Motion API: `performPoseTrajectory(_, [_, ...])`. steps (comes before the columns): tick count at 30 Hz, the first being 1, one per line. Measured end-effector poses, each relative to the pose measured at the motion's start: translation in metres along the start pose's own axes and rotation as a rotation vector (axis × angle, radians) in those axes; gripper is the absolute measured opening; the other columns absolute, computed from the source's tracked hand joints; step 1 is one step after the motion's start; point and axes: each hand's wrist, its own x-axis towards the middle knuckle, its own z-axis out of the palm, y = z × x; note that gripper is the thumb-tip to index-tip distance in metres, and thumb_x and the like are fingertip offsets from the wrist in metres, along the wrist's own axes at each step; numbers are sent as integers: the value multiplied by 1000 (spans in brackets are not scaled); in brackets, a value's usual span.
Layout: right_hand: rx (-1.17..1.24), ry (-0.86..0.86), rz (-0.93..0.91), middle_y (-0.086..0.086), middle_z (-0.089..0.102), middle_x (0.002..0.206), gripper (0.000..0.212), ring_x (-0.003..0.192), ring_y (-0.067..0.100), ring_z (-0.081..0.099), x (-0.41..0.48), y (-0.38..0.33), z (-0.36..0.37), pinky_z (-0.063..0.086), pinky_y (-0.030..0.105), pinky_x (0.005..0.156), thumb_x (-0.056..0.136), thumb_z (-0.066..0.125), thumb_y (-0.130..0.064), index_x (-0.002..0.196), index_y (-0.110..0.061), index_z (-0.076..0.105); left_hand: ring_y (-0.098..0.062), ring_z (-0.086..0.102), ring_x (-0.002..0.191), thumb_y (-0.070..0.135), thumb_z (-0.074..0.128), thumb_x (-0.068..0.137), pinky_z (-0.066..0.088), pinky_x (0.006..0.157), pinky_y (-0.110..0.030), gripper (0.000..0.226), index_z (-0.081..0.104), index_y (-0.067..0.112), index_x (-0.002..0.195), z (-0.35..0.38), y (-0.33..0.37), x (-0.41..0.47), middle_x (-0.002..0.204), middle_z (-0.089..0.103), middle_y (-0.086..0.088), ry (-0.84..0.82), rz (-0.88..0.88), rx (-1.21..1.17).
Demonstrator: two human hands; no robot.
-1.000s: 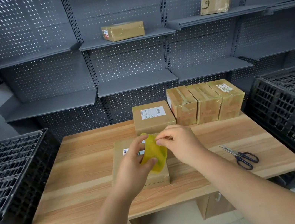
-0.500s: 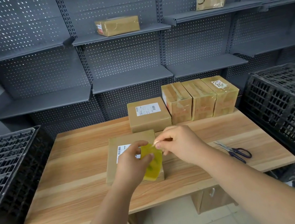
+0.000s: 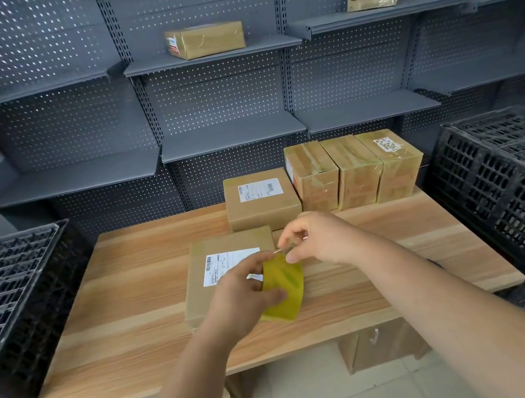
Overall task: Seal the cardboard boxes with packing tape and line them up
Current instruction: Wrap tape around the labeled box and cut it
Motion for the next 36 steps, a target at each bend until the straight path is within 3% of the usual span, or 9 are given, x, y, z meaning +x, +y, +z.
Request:
performPoseTrajectory(3, [25, -27, -25, -2, 56, 109, 14, 94, 12, 54, -2, 3, 0, 41, 18, 76, 81, 79, -17, 86, -26, 70, -11, 63, 72, -6, 77, 74, 51, 63, -23, 59, 63, 37, 112, 2, 1, -1, 105, 60, 0, -3, 37, -3])
performPoseTrajectory(7, [190, -37, 28, -1, 68, 115, 13, 99, 11, 61, -3, 7, -1, 47, 31, 95, 81, 79, -17, 85, -27, 71, -10, 60, 69, -8, 75, 76, 46, 59, -17, 61, 62, 40, 110, 0, 3, -2, 99, 57, 4, 3, 84, 12])
performPoseTrajectory(11, [99, 33, -1, -11, 68, 94, 18, 82, 0, 58, -4, 3, -2, 41, 10, 69, 78, 81, -18, 87, -31, 72, -10, 59, 67, -11, 74, 75, 45, 58, -16, 62, 62, 40, 109, 0, 1, -2, 88, 60, 18, 33, 94, 21])
performPoseTrajectory(16, [-14, 242, -136, -15, 59, 74, 11, 68, 1, 53, -10, 0, 11, 41, 19, 63, 84, 73, -12, 84, -23, 75, -7, 58, 64, -3, 75, 76, 43, 58, -19, 61, 59, 45, 109, -5, 0, 0, 81, 60, 34, 82, 102, 108])
performPoseTrajectory(20, [-1, 269, -190, -18, 60, 70, 13, 63, -2, 54, -15, -4, 12, 42, 14, 61, 85, 71, -10, 82, -22, 76, -7, 60, 63, -3, 76, 75, 45, 57, -19, 61, 61, 44, 110, -7, 5, -1, 79, 61, 27, 125, 90, 100])
performPoseTrajectory(23, [104, 164, -119, -14, 65, 66, 16, 53, -2, 57, -16, -8, 4, 44, 12, 54, 84, 73, -12, 81, -27, 75, -15, 66, 71, -1, 78, 74, 50, 63, -23, 62, 63, 40, 117, -8, 5, 0, 95, 60, 12, 137, 68, 82])
performPoseTrajectory(27, [199, 50, -72, 1, 68, 67, 17, 51, 7, 61, -14, -16, -12, 50, 17, 58, 82, 74, -3, 79, -20, 73, -23, 68, 84, 2, 79, 75, 53, 66, -23, 62, 61, 38, 122, -8, 7, 5, 108, 62, 2, 116, 56, 46])
performPoseTrajectory(31, [211, -50, -56, 10, 70, 69, 9, 54, 13, 62, -13, -21, -16, 55, 27, 64, 82, 73, 0, 86, -9, 75, -27, 68, 89, 13, 81, 76, 56, 77, -37, 59, 59, 40, 124, -9, 3, 11, 111, 62, -1, 153, 0, 83])
performPoseTrajectory(36, [251, -48, -35, 0, 68, 64, 12, 56, 13, 61, -10, -17, -16, 54, 30, 68, 83, 74, -2, 82, -14, 73, -3, 62, 67, 15, 75, 83, 46, 52, -14, 44, 60, 37, 118, -7, 11, 11, 94, 64, 3, 121, 17, 116])
